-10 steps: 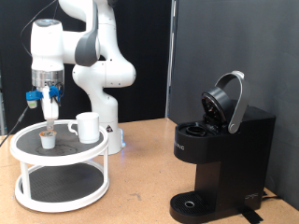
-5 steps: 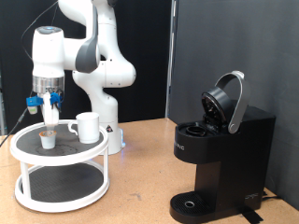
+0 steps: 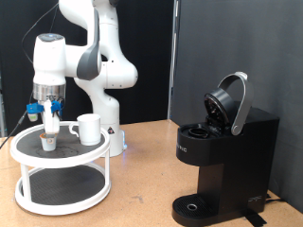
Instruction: Make a cup of coffee with the keurig machine
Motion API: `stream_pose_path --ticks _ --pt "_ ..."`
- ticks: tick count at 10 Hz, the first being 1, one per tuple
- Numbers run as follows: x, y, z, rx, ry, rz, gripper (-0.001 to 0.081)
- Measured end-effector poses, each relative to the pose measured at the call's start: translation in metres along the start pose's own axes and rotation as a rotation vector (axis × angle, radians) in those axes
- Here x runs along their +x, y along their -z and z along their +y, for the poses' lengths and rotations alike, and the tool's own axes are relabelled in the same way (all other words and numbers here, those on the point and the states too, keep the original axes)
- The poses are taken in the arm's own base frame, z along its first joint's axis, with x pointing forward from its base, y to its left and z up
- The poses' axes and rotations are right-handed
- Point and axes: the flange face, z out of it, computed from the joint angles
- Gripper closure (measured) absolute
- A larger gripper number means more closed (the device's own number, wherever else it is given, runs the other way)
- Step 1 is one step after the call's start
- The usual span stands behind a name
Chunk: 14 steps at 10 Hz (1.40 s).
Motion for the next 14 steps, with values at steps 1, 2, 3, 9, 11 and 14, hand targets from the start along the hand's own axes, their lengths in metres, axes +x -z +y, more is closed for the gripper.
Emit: stream_pose_path --ticks 1,2,3,9,11,14 --pt "0.0 -0.001 0.0 -0.001 0.0 0.001 0.0072" --pt "0.0 -0.003 0.0 -0.002 0.0 0.003 0.0118" --pt "0.0 -0.004 -0.001 -0.002 0.001 0.003 0.0118" --pt "0.004 0.006 -0.004 -0.047 -0.018 -0.014 0.0451" --pt "0.012 0.034 -0.011 -0.104 -0.023 -0.051 0.0451" --pt "0.018 0.072 -0.02 -0.085 -0.026 -0.047 0.0451"
